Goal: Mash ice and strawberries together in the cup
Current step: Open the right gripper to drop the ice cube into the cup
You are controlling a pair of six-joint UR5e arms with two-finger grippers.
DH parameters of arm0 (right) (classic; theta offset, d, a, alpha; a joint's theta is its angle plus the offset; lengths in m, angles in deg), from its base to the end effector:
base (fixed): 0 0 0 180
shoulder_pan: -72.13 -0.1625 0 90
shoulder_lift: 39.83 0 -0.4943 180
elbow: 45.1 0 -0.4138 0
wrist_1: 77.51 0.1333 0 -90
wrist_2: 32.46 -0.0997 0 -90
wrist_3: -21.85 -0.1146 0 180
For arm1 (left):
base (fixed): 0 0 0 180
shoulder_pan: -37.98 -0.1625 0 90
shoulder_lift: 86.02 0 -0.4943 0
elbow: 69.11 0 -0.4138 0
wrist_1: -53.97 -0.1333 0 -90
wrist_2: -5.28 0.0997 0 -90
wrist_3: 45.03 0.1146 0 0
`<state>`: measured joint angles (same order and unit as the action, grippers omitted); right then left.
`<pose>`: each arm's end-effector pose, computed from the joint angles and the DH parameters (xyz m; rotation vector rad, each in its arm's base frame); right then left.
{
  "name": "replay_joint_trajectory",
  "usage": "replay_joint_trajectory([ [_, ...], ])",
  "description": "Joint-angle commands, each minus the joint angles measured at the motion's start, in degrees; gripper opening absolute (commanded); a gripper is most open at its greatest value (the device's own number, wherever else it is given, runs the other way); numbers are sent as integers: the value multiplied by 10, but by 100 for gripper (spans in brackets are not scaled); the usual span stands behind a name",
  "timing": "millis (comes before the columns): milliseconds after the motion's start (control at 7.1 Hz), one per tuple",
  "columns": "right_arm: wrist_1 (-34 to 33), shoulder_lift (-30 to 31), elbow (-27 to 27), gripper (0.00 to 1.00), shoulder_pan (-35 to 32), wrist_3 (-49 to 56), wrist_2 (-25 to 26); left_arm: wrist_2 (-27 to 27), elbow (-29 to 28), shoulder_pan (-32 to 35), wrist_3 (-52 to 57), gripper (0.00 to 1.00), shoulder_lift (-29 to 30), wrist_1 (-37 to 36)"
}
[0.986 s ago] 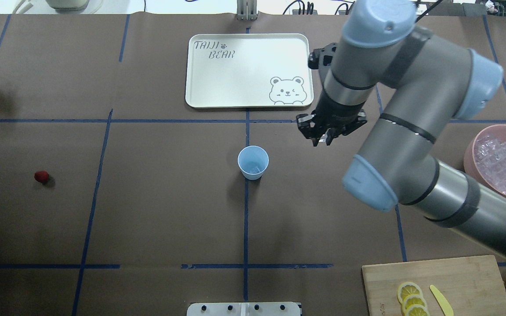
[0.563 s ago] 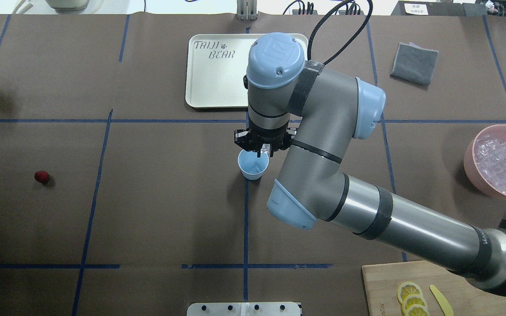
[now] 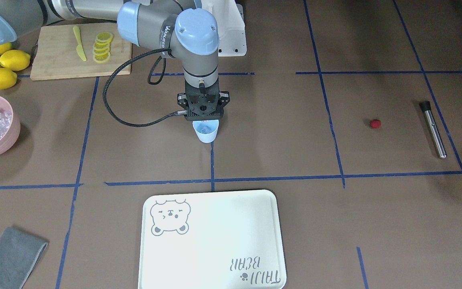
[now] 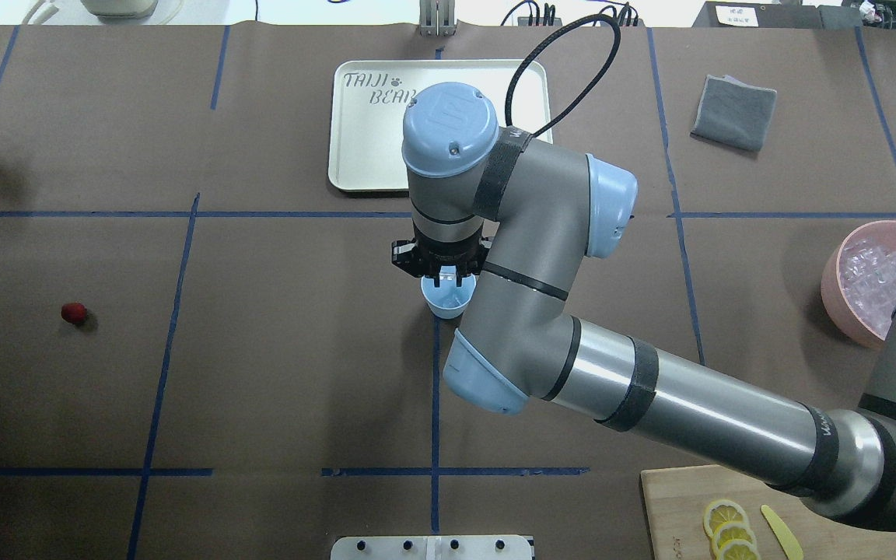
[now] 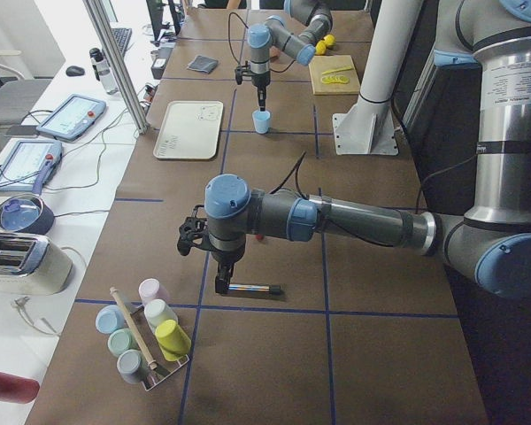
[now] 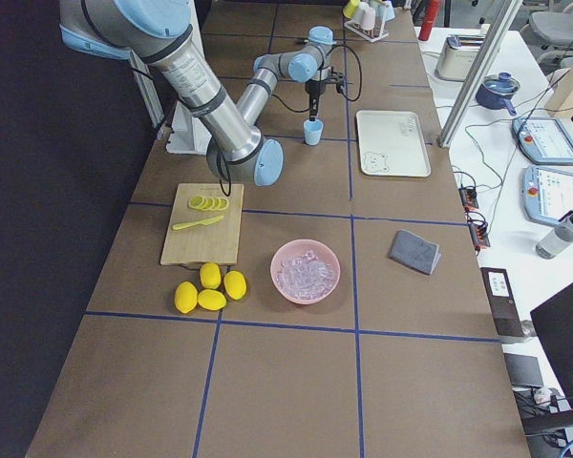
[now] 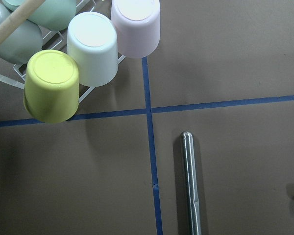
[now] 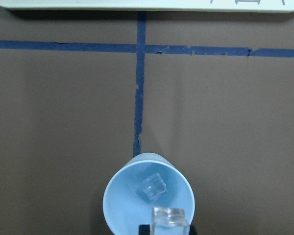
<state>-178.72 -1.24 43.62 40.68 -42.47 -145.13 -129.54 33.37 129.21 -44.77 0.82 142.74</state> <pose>-0.6322 -0.4912 0.1729 -0.0135 -0.7699 -0.0387 -0.0631 -0.4900 0.6555 0.1441 0.7791 0.0392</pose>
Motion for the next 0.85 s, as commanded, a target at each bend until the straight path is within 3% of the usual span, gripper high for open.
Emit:
replay_joint_trajectory([
  [0, -1, -5, -9, 3, 4, 0, 1, 0, 0, 0, 0, 100, 0, 0],
  [141, -1, -4, -9, 6, 5, 1, 1, 0, -1, 0, 0, 100, 0, 0],
  [704, -2, -1, -11, 51, 6, 1, -1, 0, -1, 0, 0, 100, 1, 0],
])
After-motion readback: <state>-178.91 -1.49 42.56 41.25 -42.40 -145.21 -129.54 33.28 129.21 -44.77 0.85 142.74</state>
